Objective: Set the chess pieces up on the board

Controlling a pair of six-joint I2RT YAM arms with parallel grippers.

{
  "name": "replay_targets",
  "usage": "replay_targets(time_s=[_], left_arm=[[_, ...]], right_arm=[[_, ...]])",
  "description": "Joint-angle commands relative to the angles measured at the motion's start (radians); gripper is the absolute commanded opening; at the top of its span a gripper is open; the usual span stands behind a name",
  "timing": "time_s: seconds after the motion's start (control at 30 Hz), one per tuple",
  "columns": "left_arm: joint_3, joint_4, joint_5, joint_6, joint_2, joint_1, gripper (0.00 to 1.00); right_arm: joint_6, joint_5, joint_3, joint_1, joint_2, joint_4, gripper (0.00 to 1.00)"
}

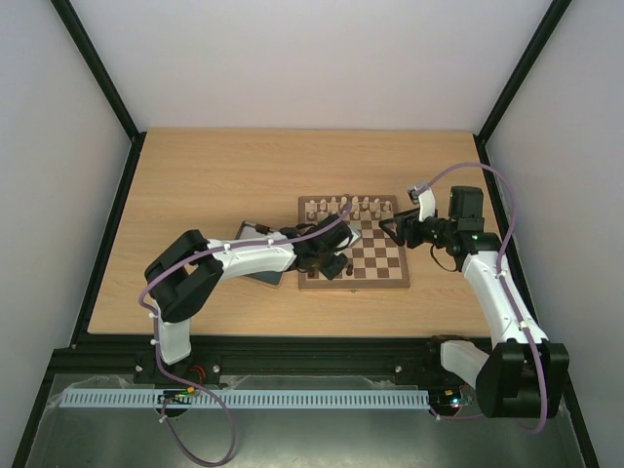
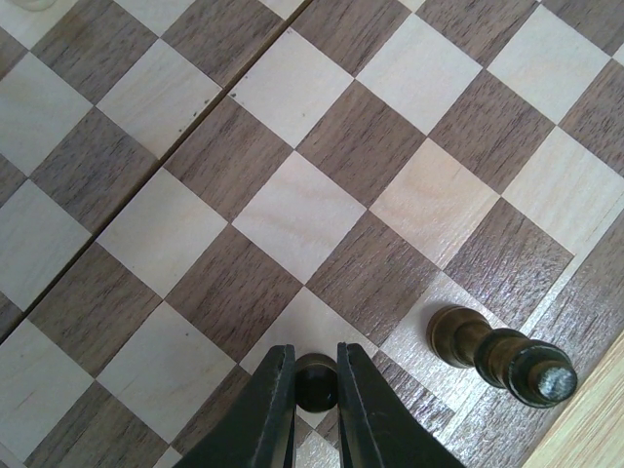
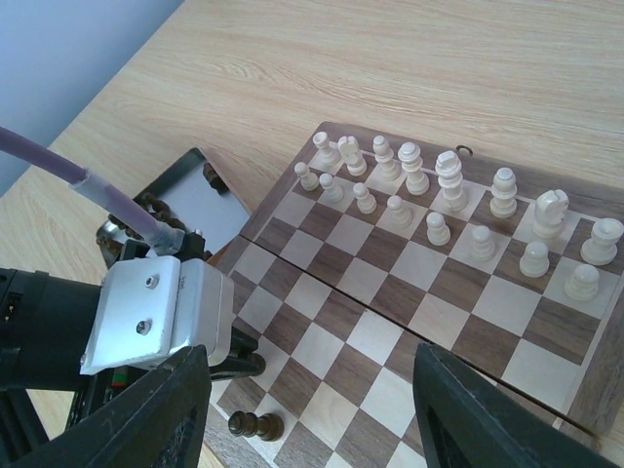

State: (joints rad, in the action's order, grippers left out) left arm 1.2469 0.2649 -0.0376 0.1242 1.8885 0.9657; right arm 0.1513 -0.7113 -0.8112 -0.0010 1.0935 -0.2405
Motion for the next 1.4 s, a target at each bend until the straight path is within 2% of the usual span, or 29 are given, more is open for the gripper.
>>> replay_targets(time_s=[0.0, 0.3, 0.43, 0.57, 0.7, 0.8, 0.9, 1.0, 1.13, 1.37], left_arm=[[0.026, 0.023, -0.006, 0.012, 0.016, 0.004, 0.07], [0.031, 0.037, -0.018, 0.02, -0.013, 0.004, 0.22], [0.024, 0.036, -0.026, 0.036, -0.06, 0.001, 0.3], [0.014, 0.042, -0.029, 0.072, -0.116, -0.02, 0.34], [-0.006, 0.085, -0.098, 0.212, -0.175, -0.092, 0.35], [-0.032, 0.144, -0.133, 0.37, -0.207, -0.196, 0.35], [-0.091, 0.155, -0.106, 0.477, -0.232, -0.31, 0.36], [-0.14, 0.137, -0.089, 0.525, -0.236, -0.394, 0.36], [-0.152, 0.131, -0.083, 0.582, -0.188, -0.449, 0.36], [-0.094, 0.178, -0.076, 0.68, -0.057, -0.516, 0.27]], right_arm=[[0.016, -0.03, 0.01, -0.005, -0.018, -0.011, 0.59], [0.025, -0.04, 0.012, -0.005, -0.017, -0.015, 0.59], [0.025, -0.044, 0.012, -0.005, -0.015, -0.016, 0.59], [0.027, -0.047, 0.011, -0.005, -0.012, -0.015, 0.59], [0.028, -0.048, 0.014, -0.005, -0.01, -0.017, 0.6], [0.031, -0.048, 0.013, -0.005, -0.008, -0.017, 0.59], [0.033, -0.047, 0.013, -0.005, -0.007, -0.019, 0.59], [0.034, -0.05, 0.013, -0.005, -0.009, -0.019, 0.6], [0.037, -0.05, 0.013, -0.006, -0.011, -0.023, 0.6], [0.04, -0.053, 0.015, -0.005, -0.012, -0.026, 0.6]])
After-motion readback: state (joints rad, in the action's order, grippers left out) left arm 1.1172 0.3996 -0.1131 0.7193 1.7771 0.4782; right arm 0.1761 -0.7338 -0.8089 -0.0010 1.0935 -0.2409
